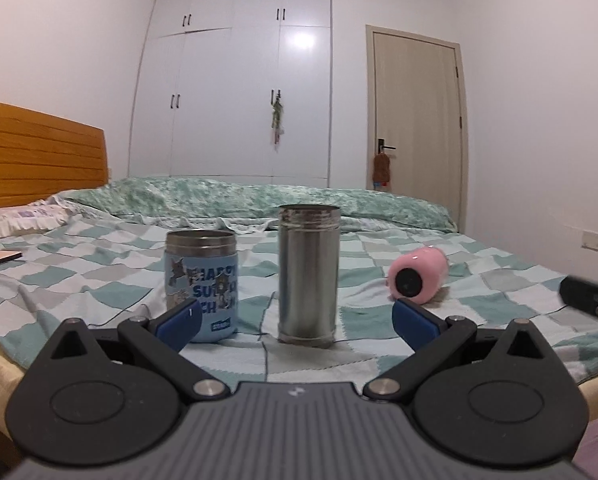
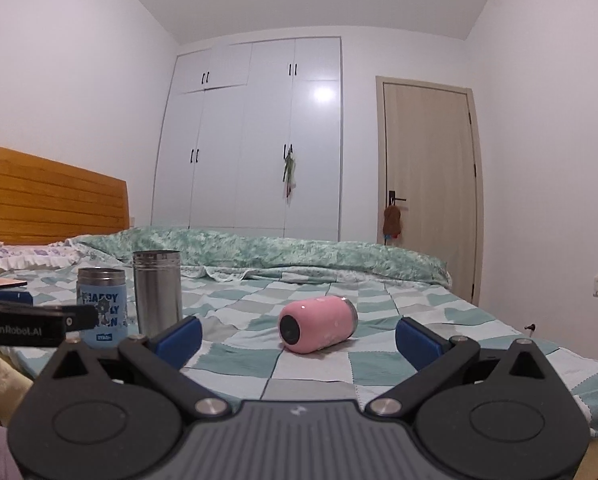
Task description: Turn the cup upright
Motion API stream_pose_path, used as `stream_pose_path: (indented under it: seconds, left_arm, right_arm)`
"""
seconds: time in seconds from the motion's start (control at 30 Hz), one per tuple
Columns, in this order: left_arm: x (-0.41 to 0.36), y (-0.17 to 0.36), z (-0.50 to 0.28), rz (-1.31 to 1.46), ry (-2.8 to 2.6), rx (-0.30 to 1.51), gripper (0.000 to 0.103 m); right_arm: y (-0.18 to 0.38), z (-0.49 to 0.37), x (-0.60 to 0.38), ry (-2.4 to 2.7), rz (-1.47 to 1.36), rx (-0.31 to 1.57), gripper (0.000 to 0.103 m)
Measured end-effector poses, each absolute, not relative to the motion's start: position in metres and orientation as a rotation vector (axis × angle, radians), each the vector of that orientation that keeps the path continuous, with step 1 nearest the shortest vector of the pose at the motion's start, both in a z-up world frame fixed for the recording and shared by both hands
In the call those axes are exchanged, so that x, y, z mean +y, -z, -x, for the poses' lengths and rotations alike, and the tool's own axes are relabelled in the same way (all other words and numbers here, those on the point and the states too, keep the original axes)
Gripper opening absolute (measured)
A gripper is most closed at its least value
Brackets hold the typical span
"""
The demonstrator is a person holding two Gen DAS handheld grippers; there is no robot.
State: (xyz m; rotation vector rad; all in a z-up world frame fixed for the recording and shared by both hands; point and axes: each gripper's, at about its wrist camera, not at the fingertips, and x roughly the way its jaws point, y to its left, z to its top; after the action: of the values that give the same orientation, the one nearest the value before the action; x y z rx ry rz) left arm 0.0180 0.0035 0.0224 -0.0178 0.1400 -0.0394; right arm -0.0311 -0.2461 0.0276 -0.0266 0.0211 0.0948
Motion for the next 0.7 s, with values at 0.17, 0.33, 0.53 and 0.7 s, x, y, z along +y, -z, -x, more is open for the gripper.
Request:
stream_pose_path:
  seconds: [0.17, 0.33, 0.53, 0.7]
  left_arm:
    - [0.005, -0.015, -0.015, 0.002, 0.020, 0.115, 0.103]
    - [0.005, -0.010, -0.009, -0.007, 0.023, 0.091, 0.103]
    - [0.003, -0.008, -0.005, -0.027, 0.034, 0.068, 0.103]
    - [0.003, -0.008, -0.004, -0.026, 0.036, 0.066, 0.103]
  right_arm:
    - [-0.024, 0.032, -0.245, -0.095, 0.016, 0.007, 0.103]
    - [-0.022, 0.035, -0.242, -0.091, 0.029, -0.008, 0.103]
    - [-0.022, 0.036, -0.240, -0.088, 0.050, -0.019, 0.103]
    - [-0.022, 0.035, -0.241, -0.089, 0.053, -0.020, 0.103]
